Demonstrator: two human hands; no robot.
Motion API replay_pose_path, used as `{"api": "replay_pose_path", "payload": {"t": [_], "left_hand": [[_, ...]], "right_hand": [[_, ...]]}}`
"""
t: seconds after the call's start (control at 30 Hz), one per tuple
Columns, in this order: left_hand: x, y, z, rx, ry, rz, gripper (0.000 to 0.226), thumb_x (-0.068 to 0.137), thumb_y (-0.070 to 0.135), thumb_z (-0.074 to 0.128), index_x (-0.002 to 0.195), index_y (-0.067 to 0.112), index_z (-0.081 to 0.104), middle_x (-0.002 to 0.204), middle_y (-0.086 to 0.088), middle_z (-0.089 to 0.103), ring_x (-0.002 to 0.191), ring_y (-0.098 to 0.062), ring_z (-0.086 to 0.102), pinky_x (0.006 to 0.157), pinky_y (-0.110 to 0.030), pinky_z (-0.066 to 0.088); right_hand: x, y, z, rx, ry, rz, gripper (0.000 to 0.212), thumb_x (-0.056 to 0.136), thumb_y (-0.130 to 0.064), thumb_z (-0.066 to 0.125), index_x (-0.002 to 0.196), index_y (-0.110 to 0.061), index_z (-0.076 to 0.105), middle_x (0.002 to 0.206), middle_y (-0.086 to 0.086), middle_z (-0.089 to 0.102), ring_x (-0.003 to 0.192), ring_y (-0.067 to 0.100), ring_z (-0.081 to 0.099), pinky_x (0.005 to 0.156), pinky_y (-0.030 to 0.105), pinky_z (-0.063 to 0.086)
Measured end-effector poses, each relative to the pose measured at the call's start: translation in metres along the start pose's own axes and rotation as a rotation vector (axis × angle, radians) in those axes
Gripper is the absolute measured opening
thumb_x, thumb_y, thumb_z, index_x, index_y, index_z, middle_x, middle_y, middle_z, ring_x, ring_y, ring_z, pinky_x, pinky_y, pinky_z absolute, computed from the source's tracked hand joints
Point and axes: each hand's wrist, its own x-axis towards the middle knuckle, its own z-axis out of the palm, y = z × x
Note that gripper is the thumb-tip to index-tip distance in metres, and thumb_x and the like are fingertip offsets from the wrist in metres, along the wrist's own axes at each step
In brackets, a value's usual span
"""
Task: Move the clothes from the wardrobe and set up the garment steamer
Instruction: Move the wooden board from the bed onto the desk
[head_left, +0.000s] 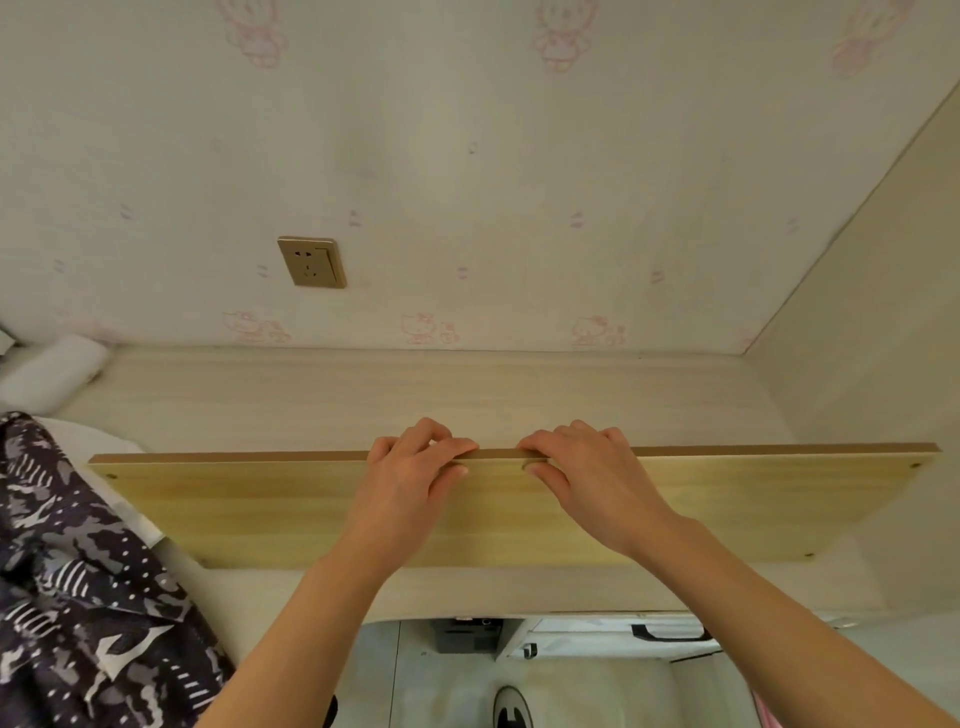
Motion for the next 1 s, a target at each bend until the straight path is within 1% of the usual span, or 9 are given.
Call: {"api": "replay_pose_path", "payload": {"t": [0.13, 0.27, 0.43, 0.53, 0.7, 0.8, 0.87, 0.93, 1.0], "left_hand": [[0.005, -0.004, 0.006, 0.007, 0.014, -0.035, 0.024, 0.092, 0.03, 0.055, 0.113, 0.029, 0.068, 0.103, 0.012, 0.054, 0.078, -0.014, 0.045, 0.082, -0.028, 0.036], [0.01, -0.01, 0.011, 0.001, -0.005, -0.021, 0.035, 0.091, 0.038, 0.044, 0.113, 0.027, 0.068, 0.101, 0.011, 0.053, 0.077, -0.013, 0.054, 0.082, -0.028, 0.034], [0.016, -0.016, 0.016, 0.015, 0.03, -0.023, 0.034, 0.089, 0.037, 0.046, 0.109, 0.023, 0.07, 0.097, 0.011, 0.057, 0.076, -0.011, 0.053, 0.08, -0.031, 0.042], [0.021, -0.023, 0.015, 0.038, 0.022, -0.031, 0.034, 0.089, 0.038, 0.046, 0.108, 0.022, 0.07, 0.096, 0.009, 0.057, 0.076, -0.014, 0.054, 0.08, -0.033, 0.045], [0.033, -0.034, 0.02, 0.084, 0.032, -0.04, 0.031, 0.09, 0.036, 0.049, 0.111, 0.024, 0.068, 0.097, 0.009, 0.056, 0.077, -0.013, 0.052, 0.083, -0.028, 0.044], [0.046, -0.043, 0.028, 0.109, 0.027, -0.048, 0.034, 0.091, 0.034, 0.046, 0.113, 0.02, 0.067, 0.097, 0.007, 0.057, 0.082, -0.015, 0.055, 0.084, -0.031, 0.044], [0.053, -0.048, 0.036, 0.152, 0.045, -0.053, 0.032, 0.09, 0.03, 0.049, 0.114, 0.017, 0.066, 0.099, 0.004, 0.058, 0.086, -0.017, 0.055, 0.083, -0.035, 0.045], [0.059, -0.056, 0.046, 0.21, 0.042, -0.075, 0.033, 0.088, 0.023, 0.061, 0.12, 0.016, 0.063, 0.105, 0.002, 0.06, 0.095, -0.02, 0.056, 0.092, -0.039, 0.043], [0.06, -0.064, 0.056, 0.251, -0.011, -0.115, 0.045, 0.085, 0.02, 0.067, 0.129, 0.017, 0.057, 0.117, 0.002, 0.059, 0.111, -0.021, 0.054, 0.107, -0.043, 0.034]], "right_hand": [[0.008, 0.006, 0.0, -0.008, -0.018, -0.016, 0.026, 0.1, -0.039, 0.037, 0.121, -0.036, 0.052, 0.099, -0.015, 0.058, 0.097, 0.009, 0.045, 0.083, 0.031, 0.029], [0.016, 0.011, 0.004, 0.006, -0.035, -0.014, 0.025, 0.1, -0.039, 0.038, 0.121, -0.037, 0.051, 0.098, -0.015, 0.058, 0.095, 0.008, 0.044, 0.08, 0.03, 0.027], [0.03, 0.015, 0.009, -0.012, -0.094, -0.052, 0.026, 0.1, -0.037, 0.037, 0.122, -0.035, 0.051, 0.101, -0.012, 0.06, 0.098, 0.011, 0.048, 0.085, 0.033, 0.033], [0.041, 0.017, 0.008, -0.014, -0.106, -0.07, 0.026, 0.1, -0.036, 0.037, 0.122, -0.035, 0.051, 0.101, -0.01, 0.061, 0.1, 0.013, 0.048, 0.087, 0.034, 0.033], [0.064, 0.024, 0.01, 0.027, -0.148, -0.061, 0.027, 0.1, -0.035, 0.038, 0.123, -0.038, 0.052, 0.103, -0.011, 0.062, 0.1, 0.013, 0.048, 0.087, 0.035, 0.034], [0.083, 0.031, 0.016, 0.044, -0.167, -0.052, 0.029, 0.1, -0.032, 0.039, 0.126, -0.036, 0.053, 0.107, -0.01, 0.062, 0.104, 0.014, 0.05, 0.089, 0.038, 0.037], [0.098, 0.036, 0.022, 0.067, -0.182, -0.044, 0.029, 0.1, -0.031, 0.039, 0.125, -0.033, 0.054, 0.111, -0.01, 0.063, 0.106, 0.015, 0.052, 0.09, 0.039, 0.038], [0.116, 0.041, 0.029, 0.106, -0.199, -0.022, 0.026, 0.1, -0.03, 0.04, 0.121, -0.03, 0.056, 0.112, -0.009, 0.064, 0.107, 0.016, 0.054, 0.091, 0.038, 0.038], [0.133, 0.046, 0.037, 0.132, -0.219, 0.011, 0.024, 0.099, -0.03, 0.043, 0.118, -0.026, 0.057, 0.113, -0.005, 0.064, 0.107, 0.019, 0.055, 0.092, 0.039, 0.039]]}}
